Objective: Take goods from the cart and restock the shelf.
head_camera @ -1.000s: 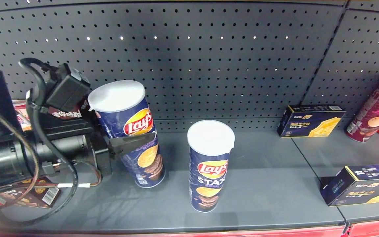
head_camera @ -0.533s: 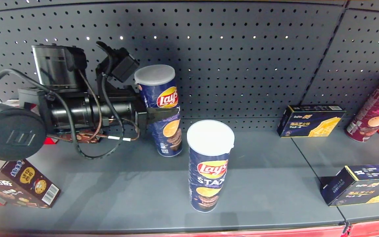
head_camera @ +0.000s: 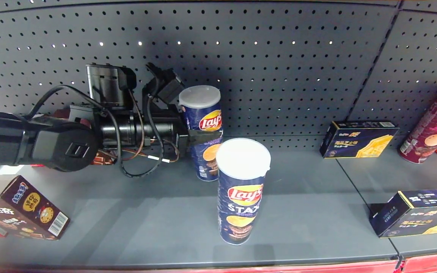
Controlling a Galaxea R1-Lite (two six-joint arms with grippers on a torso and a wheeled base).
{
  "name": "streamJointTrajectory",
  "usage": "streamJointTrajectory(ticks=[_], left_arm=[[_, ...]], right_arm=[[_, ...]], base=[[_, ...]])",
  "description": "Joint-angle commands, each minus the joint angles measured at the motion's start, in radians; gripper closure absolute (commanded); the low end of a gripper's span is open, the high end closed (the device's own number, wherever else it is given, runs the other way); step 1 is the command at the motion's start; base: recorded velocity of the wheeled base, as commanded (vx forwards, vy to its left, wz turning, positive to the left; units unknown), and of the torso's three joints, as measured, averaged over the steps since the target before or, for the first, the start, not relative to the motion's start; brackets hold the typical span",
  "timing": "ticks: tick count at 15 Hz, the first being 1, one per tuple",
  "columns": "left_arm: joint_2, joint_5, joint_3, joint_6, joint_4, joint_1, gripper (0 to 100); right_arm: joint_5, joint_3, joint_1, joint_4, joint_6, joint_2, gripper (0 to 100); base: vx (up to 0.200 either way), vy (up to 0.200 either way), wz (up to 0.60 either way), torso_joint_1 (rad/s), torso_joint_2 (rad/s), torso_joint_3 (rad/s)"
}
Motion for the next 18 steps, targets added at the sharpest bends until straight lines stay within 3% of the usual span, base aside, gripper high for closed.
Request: streamJointTrajectory(ticks=[1, 3, 5, 9, 18], left_arm=[[0.029, -0.028, -0.037, 0.0, 0.0, -0.008, 100], [0.046, -0.068, -0.057, 0.001, 0.0, -0.006, 100], [0.062, -0.07, -0.078, 0.003, 0.0, -0.008, 100], [0.083, -0.071, -0.094, 0.04, 0.002, -0.004, 100], [0.108, -0.07, -0.089, 0.044, 0.002, -0.004, 100]], right_arm=[[0.0, 0.0, 0.0, 0.0, 0.0, 0.002, 0], [0.0, 0.0, 0.0, 0.0, 0.0, 0.002, 0], [0.0, 0.0, 0.0, 0.0, 0.0, 0.002, 0], [0.0, 0.0, 0.0, 0.0, 0.0, 0.002, 0], [0.0, 0.001, 0.0, 0.0, 0.0, 0.002, 0]], base=[[0.0, 0.0, 0.0, 0.0, 0.0, 0.0], [0.0, 0.0, 0.0, 0.0, 0.0, 0.0], [0.0, 0.0, 0.0, 0.0, 0.0, 0.0], [0.0, 0.0, 0.0, 0.0, 0.0, 0.0], [0.0, 0.0, 0.0, 0.0, 0.0, 0.0]])
